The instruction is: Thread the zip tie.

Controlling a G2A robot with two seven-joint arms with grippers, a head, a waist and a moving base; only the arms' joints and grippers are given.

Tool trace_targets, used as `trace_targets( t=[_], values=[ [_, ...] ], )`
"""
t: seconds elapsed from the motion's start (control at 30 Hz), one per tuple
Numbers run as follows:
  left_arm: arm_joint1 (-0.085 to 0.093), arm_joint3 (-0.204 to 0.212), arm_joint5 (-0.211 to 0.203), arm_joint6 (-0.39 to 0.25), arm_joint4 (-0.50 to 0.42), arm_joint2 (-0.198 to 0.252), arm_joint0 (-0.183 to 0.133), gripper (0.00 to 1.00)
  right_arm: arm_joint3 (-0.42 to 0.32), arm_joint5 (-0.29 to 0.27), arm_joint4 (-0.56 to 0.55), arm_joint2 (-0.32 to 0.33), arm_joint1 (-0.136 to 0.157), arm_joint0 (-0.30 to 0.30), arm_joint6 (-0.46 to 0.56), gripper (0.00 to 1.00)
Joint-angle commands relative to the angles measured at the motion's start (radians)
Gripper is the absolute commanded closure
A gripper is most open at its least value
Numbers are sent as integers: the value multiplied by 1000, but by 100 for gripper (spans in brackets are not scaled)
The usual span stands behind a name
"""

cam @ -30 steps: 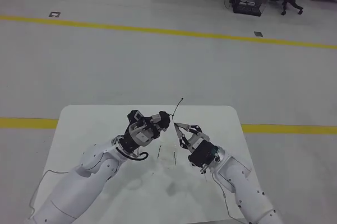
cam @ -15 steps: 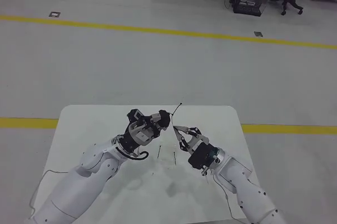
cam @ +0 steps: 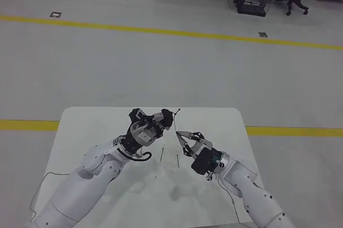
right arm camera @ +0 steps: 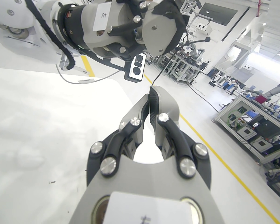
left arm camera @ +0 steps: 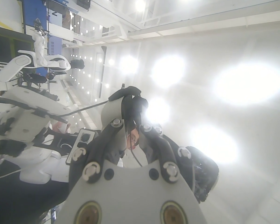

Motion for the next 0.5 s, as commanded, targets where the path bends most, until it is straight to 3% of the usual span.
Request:
trace_targets(
  t=[0.0,0.47],
  values=[
    [-1,1,-2,-1,-3,0,-2,100,1,0,0,-3,4,1,0,100],
    [-7,5,-9,-3,-6,-3,-9,100,8,0,0,-13,17,4,-6,100]
  ],
)
